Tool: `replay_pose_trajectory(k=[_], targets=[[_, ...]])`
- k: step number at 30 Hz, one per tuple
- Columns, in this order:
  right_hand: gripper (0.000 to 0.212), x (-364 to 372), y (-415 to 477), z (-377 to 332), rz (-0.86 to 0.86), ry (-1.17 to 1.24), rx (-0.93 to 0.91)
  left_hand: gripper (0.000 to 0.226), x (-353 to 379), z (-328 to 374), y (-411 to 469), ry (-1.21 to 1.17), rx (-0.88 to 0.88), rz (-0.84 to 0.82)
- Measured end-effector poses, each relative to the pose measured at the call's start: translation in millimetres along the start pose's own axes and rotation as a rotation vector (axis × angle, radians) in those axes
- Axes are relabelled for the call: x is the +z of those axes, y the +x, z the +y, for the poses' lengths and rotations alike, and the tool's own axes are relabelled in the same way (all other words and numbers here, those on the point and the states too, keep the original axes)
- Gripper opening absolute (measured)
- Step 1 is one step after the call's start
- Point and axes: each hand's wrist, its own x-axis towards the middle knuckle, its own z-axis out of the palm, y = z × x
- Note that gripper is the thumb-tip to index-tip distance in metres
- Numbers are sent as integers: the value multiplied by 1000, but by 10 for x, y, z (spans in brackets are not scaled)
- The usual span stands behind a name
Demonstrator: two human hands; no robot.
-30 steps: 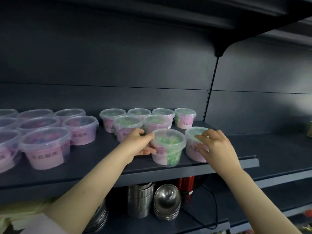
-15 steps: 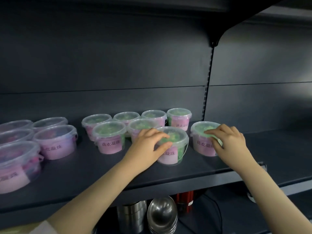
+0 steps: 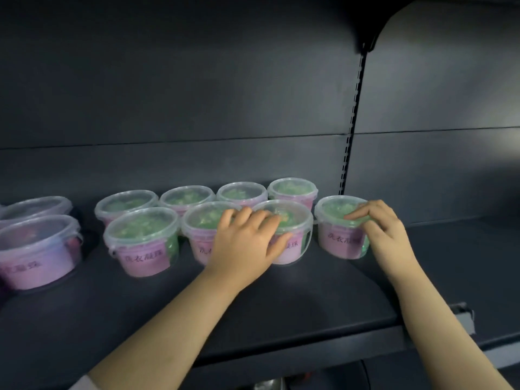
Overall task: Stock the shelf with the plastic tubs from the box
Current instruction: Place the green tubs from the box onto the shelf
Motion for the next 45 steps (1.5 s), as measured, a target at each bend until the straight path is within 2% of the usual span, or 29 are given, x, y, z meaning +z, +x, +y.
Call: replay_pose_trajectory(k=[6,10,13,17,25,29,33,37,42,45], targets=[[35,-58,29,118,-7,85,6,40,61,49,2,62,-10,33],[41,-33,34,141,-57,242,93,41,93,75,-23,71,-26,32],[35,31,26,134,-19,40,84,42,117,73,-16,87,-27,18],[22,58,-10,137,-3,-210,-29,41,133,80,-22,116,-36,20],[16,119,-9,202,68,-374,-146,38,181,102,-29,126,-31,68],[27,133,-40,172,118,-417,-179,24,189,110,-54,99,18,126],[30,170,-84,52,171,-447,-224,41,180,156,-80,91,80,121],[19,163,-82,66,159,-489,-252,39,184,140,-59,64,79,118],[22,169,-100,59,148,-523,-265,39,164,142,-56,39,60,95],[23,166,-136,-6,243,-555,-301,38,161,135,-52,53,50,99]])
